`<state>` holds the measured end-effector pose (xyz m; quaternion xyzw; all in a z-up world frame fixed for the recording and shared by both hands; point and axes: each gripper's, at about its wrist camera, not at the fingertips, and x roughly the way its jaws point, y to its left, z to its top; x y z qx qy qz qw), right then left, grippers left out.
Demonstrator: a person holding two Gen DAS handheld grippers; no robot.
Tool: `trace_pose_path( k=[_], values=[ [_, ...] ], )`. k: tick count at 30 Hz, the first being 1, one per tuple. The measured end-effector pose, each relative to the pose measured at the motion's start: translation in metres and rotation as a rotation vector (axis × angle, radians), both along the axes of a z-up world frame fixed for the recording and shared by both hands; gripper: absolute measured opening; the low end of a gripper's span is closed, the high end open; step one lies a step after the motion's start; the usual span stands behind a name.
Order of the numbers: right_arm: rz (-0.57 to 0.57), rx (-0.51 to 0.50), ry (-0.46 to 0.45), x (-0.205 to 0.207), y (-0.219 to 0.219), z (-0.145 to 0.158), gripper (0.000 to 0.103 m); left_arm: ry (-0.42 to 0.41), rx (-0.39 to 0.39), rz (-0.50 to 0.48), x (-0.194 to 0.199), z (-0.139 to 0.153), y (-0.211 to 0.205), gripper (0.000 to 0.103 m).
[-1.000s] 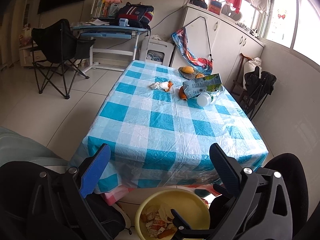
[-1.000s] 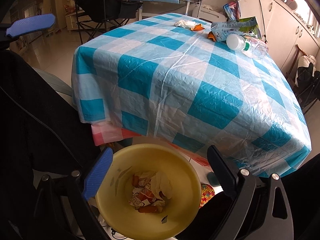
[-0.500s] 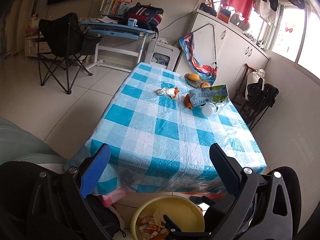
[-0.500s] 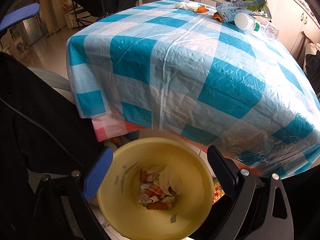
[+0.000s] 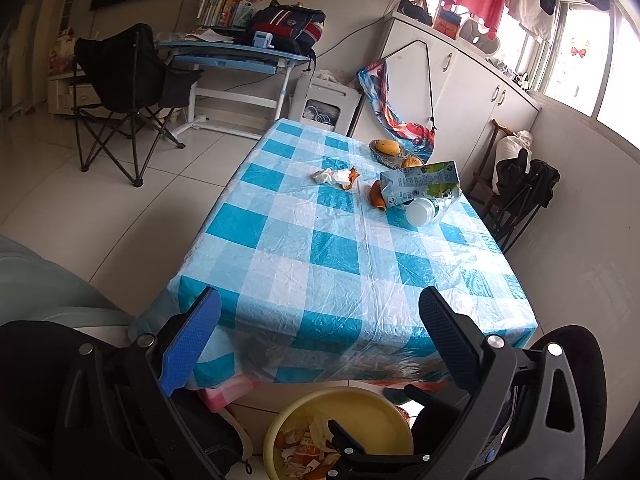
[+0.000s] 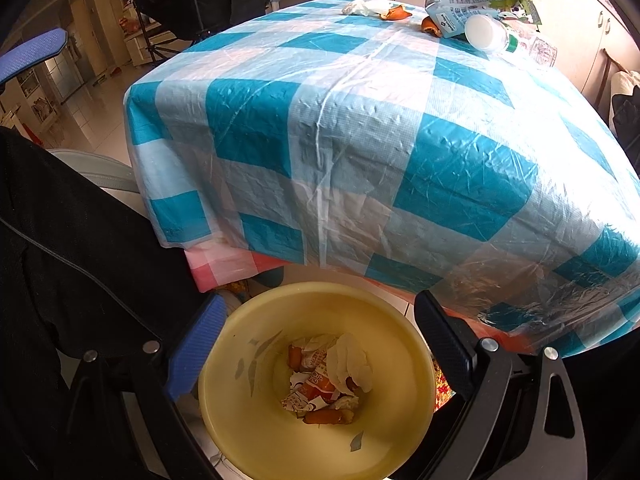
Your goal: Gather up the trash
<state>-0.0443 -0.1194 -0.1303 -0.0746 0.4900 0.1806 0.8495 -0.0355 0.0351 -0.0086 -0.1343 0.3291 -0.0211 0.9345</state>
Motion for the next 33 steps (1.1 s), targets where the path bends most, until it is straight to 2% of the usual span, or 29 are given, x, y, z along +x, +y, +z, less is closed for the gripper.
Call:
trace_pose_path(
  k=[22,33],
  values=[
    [-0.099,0.161,-0.112,-0.002,-0.037,0.040,0.091,0.049,0.138,-0.018,0.006,-0.018,-0.024,0.096],
    [-0.161,0.232,-0.143,-0.005,-0.062,0.052,0.091,0.080,0.168,-0.005,0.011,-0.030,-0.030,0.096]
  ],
)
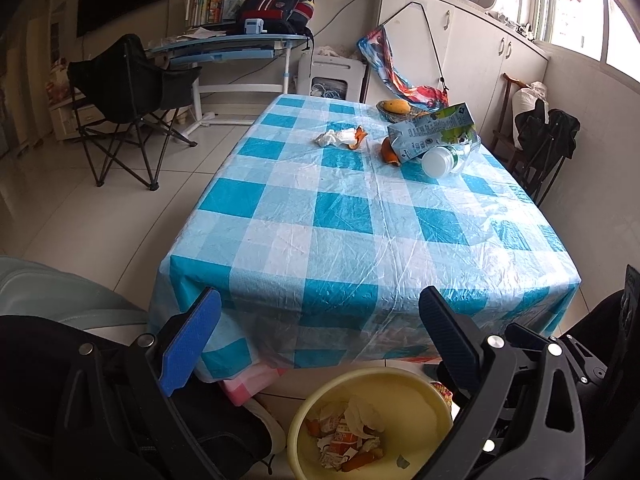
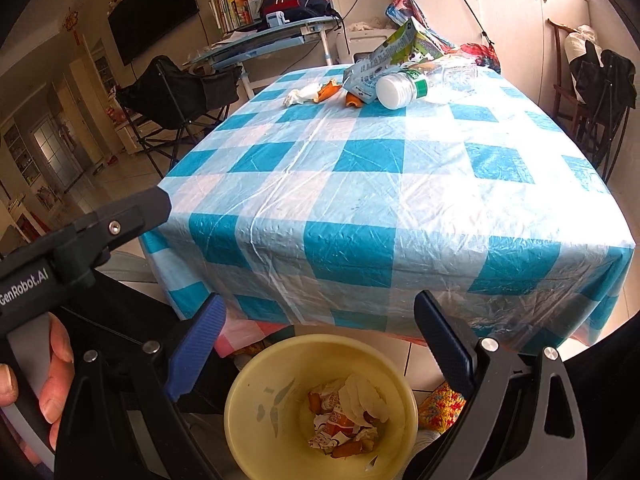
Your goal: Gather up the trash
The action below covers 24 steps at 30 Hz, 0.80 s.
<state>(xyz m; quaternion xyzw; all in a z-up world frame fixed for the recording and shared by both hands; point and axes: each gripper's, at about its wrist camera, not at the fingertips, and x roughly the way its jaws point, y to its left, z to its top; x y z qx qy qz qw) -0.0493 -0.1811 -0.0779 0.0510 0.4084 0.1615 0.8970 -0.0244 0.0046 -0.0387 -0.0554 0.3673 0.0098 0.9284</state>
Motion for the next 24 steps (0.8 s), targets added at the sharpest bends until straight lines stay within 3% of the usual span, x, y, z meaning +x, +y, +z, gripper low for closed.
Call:
trace_pose_path(
  k=[7,17,24],
  values=[
    [-0.016,0.007,-0.036,-0.004,-0.007,0.010,0.091,-0.011,-0.015,0.016,-0.001,0.001,0.004,0.096],
    [-0.045,-0.006,-0.146,0.011,-0.025,0.047,0.091,-0.030,-0.128,0.109,0.010,0.014,0.033,0.096],
    [-0.035,-0.033,-0.212,0.053,-0.041,0.076,0.091,-0.012,-0.093,0.092,0.037,0.019,0.027,0.096]
  ],
)
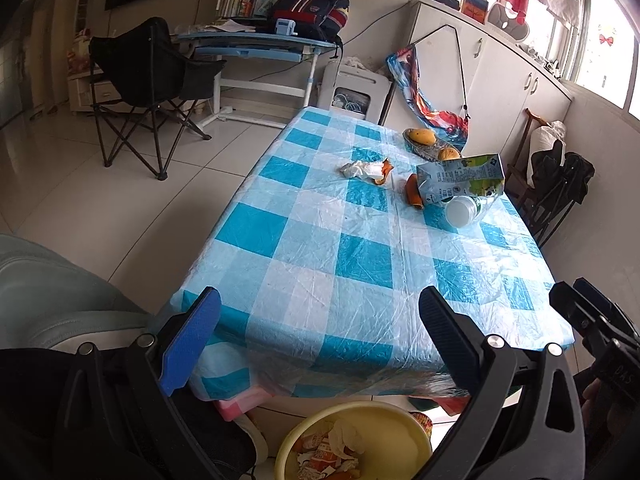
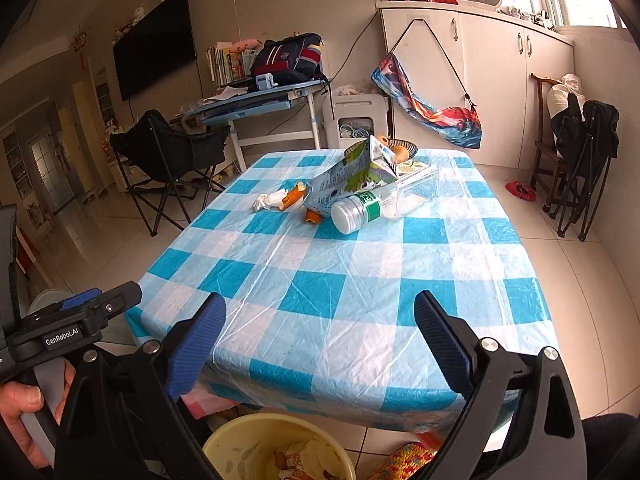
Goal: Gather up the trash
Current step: 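Grasp the milk carton with the right gripper while the left gripper grasps crumpled tissue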
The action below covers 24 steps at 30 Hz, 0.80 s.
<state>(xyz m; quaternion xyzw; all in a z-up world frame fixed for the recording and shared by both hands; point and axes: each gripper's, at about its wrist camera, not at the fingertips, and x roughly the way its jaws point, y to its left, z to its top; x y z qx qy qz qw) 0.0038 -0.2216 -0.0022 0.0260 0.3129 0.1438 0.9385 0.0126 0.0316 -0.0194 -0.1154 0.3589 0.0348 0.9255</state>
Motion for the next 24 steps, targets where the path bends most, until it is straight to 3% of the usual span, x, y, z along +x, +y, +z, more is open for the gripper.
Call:
trace_pose_path(
  k=[7,12,17,20,22,24],
  values=[
    [-0.025,0.050,-0.021,0.069,-0.014,0.021,0.091,0.033,-0.008,0.007,0.050,0.001,0.003,0.096],
    [-0.085,0.109,0.024,0.130,-0.018,0.019,0.091,0.065,-0.007,0.021,0.090,-0.008,0.003,0.096],
    [-0.114,0.090,0.094,0.168,-0.015,0.005,0.090,0.082,-0.003,0.033,0.129,-0.017,0.003,0.096],
    [-0.099,0.083,0.154,0.180,-0.016,-0.008,0.073,0.088,-0.007,0.029,0.153,-0.024,0.002,0.096],
    [-0.080,0.096,0.195,0.184,-0.019,-0.016,0.049,0.091,-0.011,0.026,0.171,-0.027,0.000,0.096],
    [-0.061,0.119,0.194,0.181,-0.022,-0.016,0.046,0.089,-0.019,0.023,0.187,-0.029,-0.002,0.096]
  ],
)
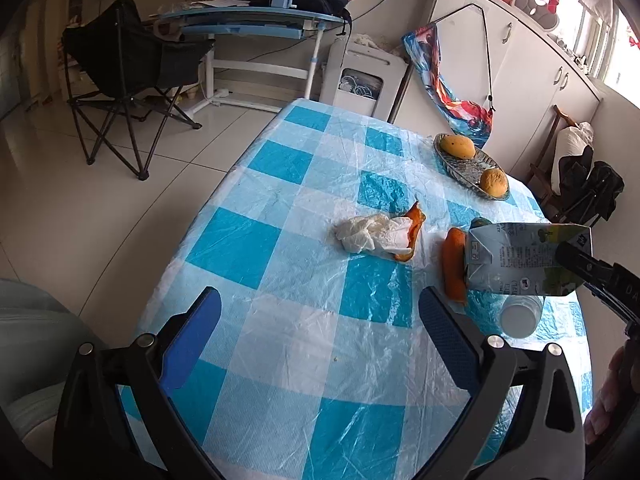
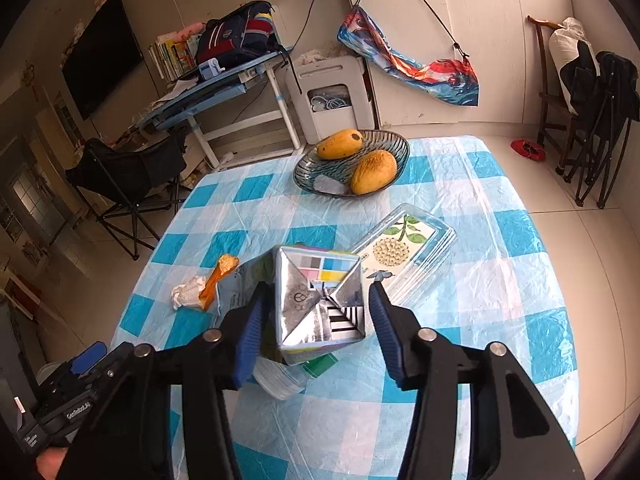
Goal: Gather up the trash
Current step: 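Grasp the milk carton with the right gripper while the left gripper grasps crumpled tissue, then carry the carton and tissue to the yellow bucket and open both grippers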
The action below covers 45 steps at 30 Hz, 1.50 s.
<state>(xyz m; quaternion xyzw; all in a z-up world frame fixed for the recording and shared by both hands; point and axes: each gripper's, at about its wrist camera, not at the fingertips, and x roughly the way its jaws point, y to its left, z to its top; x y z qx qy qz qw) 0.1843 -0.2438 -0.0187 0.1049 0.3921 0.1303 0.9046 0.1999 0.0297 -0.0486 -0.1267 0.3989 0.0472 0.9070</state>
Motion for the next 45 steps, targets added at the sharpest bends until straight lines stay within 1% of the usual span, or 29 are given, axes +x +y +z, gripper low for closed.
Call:
trace_pose_path(
  k=[3,6,8,9,11,12,16,17,19,20,22,23,24,25,29,36,43,45],
  values=[
    [0.038,0.020,-0.014,-0.014,-0.003,0.006,0.041,0.000,-0.024,-0.003,0.023,-0.003,-0.002,0.096],
    [0.081,0.045,-0.020,-0.040,-0.009,0.012,0.041,0.013,-0.047,0.020,0.045,-0.009,0.001,0.096],
    [0.118,0.029,-0.012,-0.058,-0.008,0.011,0.041,0.035,-0.062,0.048,0.059,-0.016,0.005,0.096],
    [0.131,0.021,-0.003,-0.067,-0.007,0.008,0.041,0.043,-0.073,0.063,0.065,-0.019,0.007,0.096],
    [0.140,0.043,0.025,-0.080,-0.009,-0.002,0.041,0.059,-0.096,0.080,0.074,-0.025,0.010,0.096],
    [0.138,0.058,0.045,-0.084,-0.011,-0.007,0.041,0.046,-0.088,0.084,0.076,-0.025,0.009,0.096],
    [0.123,0.131,0.104,-0.085,-0.015,-0.025,0.041,0.030,-0.082,0.051,0.082,-0.027,-0.001,0.095],
    [0.122,0.143,0.111,-0.084,-0.014,-0.027,0.041,0.022,-0.079,0.031,0.081,-0.028,-0.004,0.093],
    [0.121,0.159,0.115,-0.082,-0.014,-0.029,0.041,0.017,-0.072,-0.006,0.079,-0.028,-0.009,0.069],
    [0.120,0.163,0.116,-0.082,-0.013,-0.029,0.041,0.018,-0.079,-0.035,0.077,-0.028,-0.010,0.063],
    [0.114,0.182,0.121,-0.083,-0.015,-0.029,0.041,0.026,-0.069,-0.073,0.072,-0.027,-0.013,0.036],
    [0.110,0.194,0.123,-0.084,-0.016,-0.029,0.041,0.026,-0.062,-0.086,0.070,-0.026,-0.013,0.033],
    [0.105,0.203,0.124,-0.086,-0.018,-0.029,0.041,0.015,-0.058,-0.091,0.066,-0.024,-0.012,0.023],
    [0.099,0.212,0.125,-0.088,-0.020,-0.030,0.041,0.007,-0.050,-0.096,0.061,-0.022,-0.011,0.019],
    [0.069,0.253,0.138,-0.097,-0.028,-0.034,0.041,-0.016,-0.041,-0.116,0.040,-0.014,-0.008,0.017],
    [0.051,0.332,0.186,-0.108,-0.034,-0.045,0.041,-0.004,-0.044,-0.155,-0.011,-0.011,-0.010,0.017],
    [0.057,0.337,0.183,-0.120,-0.032,-0.046,0.041,0.000,-0.044,-0.163,-0.061,-0.009,-0.012,0.017],
    [0.065,0.339,0.197,-0.120,-0.031,-0.048,0.041,-0.001,-0.044,-0.164,-0.071,-0.008,-0.013,0.017]
  ],
)
